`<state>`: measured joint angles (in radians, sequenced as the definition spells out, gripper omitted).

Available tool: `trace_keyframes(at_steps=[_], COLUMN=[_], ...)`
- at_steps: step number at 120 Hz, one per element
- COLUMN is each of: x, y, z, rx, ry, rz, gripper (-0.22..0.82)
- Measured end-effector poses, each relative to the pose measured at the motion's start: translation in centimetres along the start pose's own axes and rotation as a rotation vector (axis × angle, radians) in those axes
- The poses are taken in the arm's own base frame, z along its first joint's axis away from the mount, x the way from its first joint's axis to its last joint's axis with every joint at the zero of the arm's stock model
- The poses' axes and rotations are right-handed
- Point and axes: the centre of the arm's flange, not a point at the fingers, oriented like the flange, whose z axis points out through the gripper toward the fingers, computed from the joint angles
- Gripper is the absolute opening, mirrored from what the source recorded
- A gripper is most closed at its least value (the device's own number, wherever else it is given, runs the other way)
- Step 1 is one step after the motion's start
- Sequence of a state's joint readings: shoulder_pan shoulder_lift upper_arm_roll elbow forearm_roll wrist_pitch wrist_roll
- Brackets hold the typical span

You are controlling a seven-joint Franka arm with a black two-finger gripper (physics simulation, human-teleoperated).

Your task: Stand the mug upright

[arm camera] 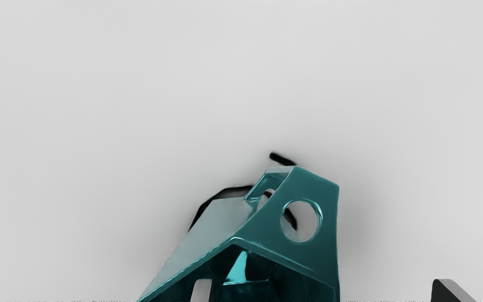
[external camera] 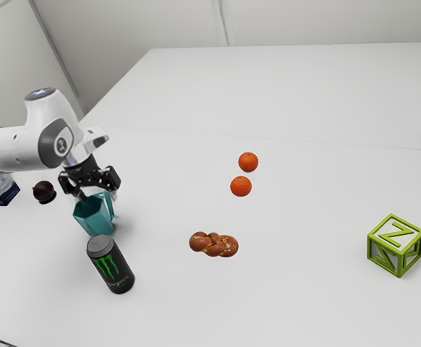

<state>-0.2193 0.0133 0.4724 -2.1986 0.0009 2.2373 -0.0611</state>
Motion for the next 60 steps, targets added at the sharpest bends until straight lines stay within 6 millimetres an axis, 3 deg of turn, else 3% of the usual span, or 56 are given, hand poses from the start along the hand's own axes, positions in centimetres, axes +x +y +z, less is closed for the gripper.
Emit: trace_keyframes(at_steps=[21,33,54,60], x=[0.4,1.6,3.8,3.8], y=[0.0,-0.3,-0.8,-0.4], z=[-3.4,-7.2,-18.4,-20.8], rx=[-0.020,-0.021,0.043,0.056], ry=[0.017,0.047,0.137,0.148], rz=[0.017,0.027,0.089,0.111], gripper=[0.59,0.59,0.60,0.60])
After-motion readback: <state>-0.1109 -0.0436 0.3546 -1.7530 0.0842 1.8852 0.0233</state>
